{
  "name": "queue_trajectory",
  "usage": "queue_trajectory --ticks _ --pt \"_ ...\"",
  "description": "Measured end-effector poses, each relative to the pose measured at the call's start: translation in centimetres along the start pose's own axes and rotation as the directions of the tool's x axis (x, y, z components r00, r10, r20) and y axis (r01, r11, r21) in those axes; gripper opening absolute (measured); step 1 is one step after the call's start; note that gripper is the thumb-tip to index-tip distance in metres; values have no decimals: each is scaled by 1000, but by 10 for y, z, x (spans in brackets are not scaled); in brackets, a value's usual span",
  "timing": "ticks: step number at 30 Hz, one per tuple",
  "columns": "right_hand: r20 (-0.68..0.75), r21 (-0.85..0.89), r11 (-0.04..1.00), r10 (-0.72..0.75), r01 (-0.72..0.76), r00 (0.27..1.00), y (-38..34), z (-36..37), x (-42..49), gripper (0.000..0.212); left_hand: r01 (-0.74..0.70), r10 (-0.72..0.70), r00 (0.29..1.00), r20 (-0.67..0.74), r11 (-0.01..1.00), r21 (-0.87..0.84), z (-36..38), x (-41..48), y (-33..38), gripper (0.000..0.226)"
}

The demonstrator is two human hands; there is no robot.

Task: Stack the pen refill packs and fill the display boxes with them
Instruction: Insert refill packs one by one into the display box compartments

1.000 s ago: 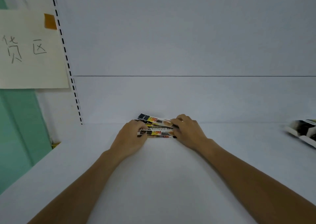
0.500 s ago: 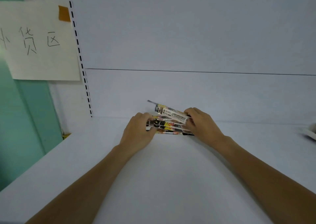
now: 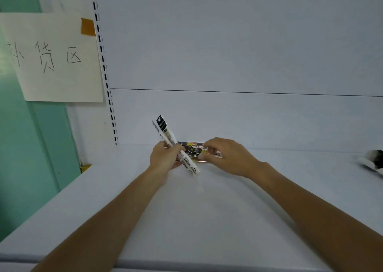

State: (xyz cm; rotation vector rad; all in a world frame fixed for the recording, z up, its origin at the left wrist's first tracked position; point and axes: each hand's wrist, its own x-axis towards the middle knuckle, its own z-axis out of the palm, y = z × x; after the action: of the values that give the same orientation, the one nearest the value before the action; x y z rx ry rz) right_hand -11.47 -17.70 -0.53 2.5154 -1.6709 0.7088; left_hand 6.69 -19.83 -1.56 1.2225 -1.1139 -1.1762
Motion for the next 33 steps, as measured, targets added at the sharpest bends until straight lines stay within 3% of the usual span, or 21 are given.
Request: queue_trajectory --ticks 3,8,12,14,17,20,22,24,25,27,29,31,33 --pt "58 -334 939 107 -81 993 22 -4 -1 29 88 -86 995 55 995 -40 -4 -1 2 19" --pt "31 -495 859 167 -130 986 20 -6 -5 15 177 -159 976 148 977 -116 0 -6 8 17" --pt "-129 -395 891 186 -223 974 2 -13 -4 20 197 -171 962 213 975 -105 10 -17 13 19" --pt "-184 -344 917 145 -202 972 -16 -15 -5 23 207 -169 955 244 968 -140 15 -22 14 22" --pt "-99 -318 946 28 -58 995 -44 -9 -10 29 239 -143 929 342 937 -256 23 -29 11 19" --pt "-44 -141 989 -60 54 997 -53 3 -23 29 165 -119 975 185 953 -253 29 -32 8 15" --pt "-63 21 999 -31 32 998 -50 4 -30 42 116 -85 989 120 953 -280 31 -34 9 16" --pt "-17 39 997 68 -68 998 -46 -1 -36 53 131 -59 982 178 895 -427 32 -39 12 16" --pt "11 18 993 114 -114 993 -44 -3 -39 47 143 -47 977 210 872 -467 35 -42 14 18" --pt "26 -44 981 189 -187 982 -38 -7 -44 25 105 -30 970 240 946 -308 41 -49 16 21" --pt "-27 -101 963 248 -250 968 -28 -14 -51 14 7 -33 965 258 995 102 45 -58 21 26" --pt "-76 -174 944 270 -280 960 -12 -22 -62 9 -80 -90 932 352 895 440 46 -72 29 36" --pt "-80 -255 924 273 -284 959 3 -33 -76 1 -313 21 903 430 716 623 52 -83 35 37"
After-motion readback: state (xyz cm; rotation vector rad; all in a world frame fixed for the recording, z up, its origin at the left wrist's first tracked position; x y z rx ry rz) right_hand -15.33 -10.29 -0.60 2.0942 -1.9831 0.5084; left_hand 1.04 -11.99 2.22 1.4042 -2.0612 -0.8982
